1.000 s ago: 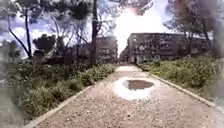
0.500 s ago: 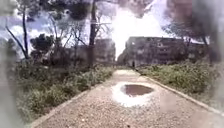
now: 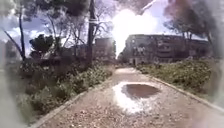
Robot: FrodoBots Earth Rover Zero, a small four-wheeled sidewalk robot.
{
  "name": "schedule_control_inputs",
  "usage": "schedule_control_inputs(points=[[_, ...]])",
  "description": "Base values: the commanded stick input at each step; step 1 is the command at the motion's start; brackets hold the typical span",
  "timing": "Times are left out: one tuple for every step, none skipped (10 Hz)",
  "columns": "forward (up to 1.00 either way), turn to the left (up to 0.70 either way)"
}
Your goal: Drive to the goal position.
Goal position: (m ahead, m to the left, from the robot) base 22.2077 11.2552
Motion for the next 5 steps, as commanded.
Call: schedule_control_inputs(points=[[0.7,-0.21],[0.7,0.0],[0.7,-0.08],[0.7,-0.16],[0.7,-0.24]])
